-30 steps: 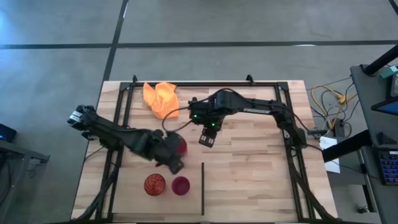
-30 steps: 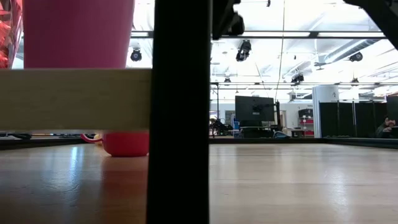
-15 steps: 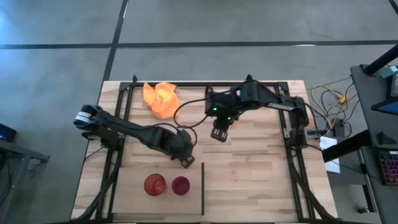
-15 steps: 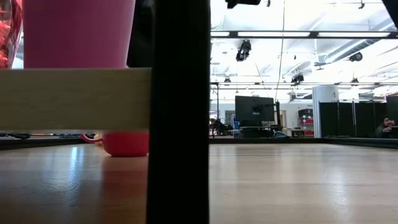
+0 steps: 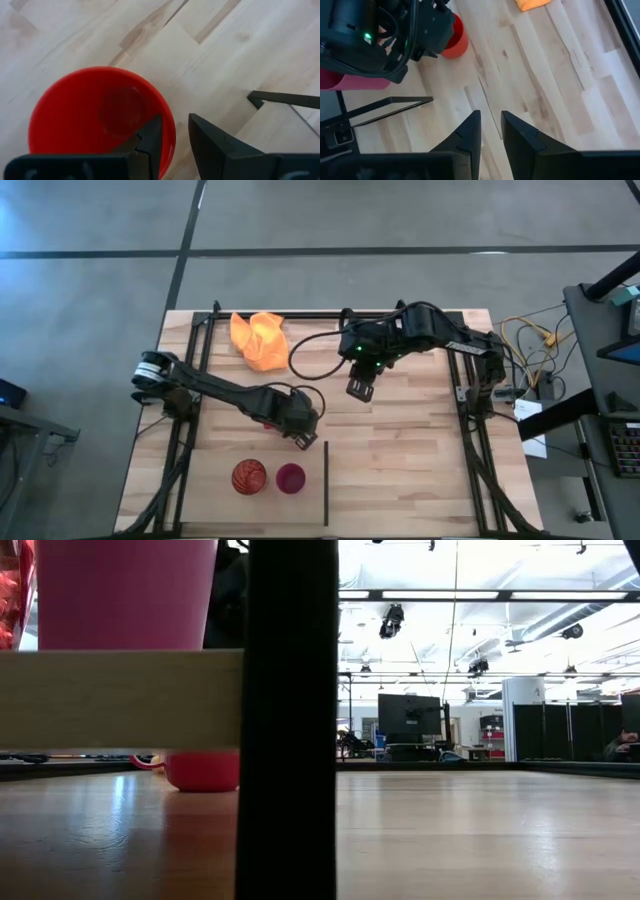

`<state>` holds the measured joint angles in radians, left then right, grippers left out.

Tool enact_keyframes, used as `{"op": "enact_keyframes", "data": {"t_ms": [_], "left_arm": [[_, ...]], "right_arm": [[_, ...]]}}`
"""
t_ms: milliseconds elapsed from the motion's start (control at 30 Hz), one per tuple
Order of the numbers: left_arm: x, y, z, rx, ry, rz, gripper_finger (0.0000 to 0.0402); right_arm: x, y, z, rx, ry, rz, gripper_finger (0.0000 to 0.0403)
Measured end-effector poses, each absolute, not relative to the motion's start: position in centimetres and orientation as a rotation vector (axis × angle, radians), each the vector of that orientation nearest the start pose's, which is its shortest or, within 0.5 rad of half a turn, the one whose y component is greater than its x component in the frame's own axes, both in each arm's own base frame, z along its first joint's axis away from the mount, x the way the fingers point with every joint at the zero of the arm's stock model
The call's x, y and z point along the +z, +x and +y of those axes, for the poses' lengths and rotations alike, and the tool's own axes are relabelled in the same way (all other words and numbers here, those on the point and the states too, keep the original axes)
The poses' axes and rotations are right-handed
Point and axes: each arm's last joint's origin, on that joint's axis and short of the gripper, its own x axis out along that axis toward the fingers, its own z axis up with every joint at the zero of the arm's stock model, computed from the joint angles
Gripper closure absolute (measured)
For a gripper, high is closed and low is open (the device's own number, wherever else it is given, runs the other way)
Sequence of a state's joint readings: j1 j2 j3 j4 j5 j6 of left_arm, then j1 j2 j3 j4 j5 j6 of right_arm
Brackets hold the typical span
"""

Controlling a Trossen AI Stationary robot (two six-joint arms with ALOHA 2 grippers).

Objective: Stack small to large cups/mugs on shelf
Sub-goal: Put the red mug on the shelf

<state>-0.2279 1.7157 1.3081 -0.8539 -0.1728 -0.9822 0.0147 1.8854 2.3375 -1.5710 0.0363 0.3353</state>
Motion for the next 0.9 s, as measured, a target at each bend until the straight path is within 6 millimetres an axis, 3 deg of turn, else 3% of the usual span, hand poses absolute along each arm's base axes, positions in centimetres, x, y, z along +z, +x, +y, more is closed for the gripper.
{"op": "enact_keyframes", "data": {"t_ms": [133, 233, 400, 667, 900], "left_arm": [[22.5, 33.1, -7.1, 0.547, -0.579, 1.151, 0.0335], [22.4, 33.1, -7.0, 0.515, -0.539, 1.171, 0.0376], [23.3, 32.0, -6.9, 0.495, -0.475, 1.285, 0.0399], [29.2, 28.4, -6.9, 0.547, -0.400, 1.483, 0.0401], [33.8, 25.2, -8.9, 0.522, -0.554, 1.472, 0.0401]], "right_arm": [[42.8, 33.8, 0.4, -0.206, 0.267, 1.108, 0.0333], [42.8, 33.8, 0.4, -0.205, 0.266, 1.108, 0.0335], [42.8, 33.8, 0.4, -0.199, 0.257, 1.109, 0.0333], [42.4, 33.9, 0.4, -0.181, 0.223, 1.126, 0.0337], [41.3, 34.2, 0.4, -0.201, 0.209, 1.168, 0.0339]]}}
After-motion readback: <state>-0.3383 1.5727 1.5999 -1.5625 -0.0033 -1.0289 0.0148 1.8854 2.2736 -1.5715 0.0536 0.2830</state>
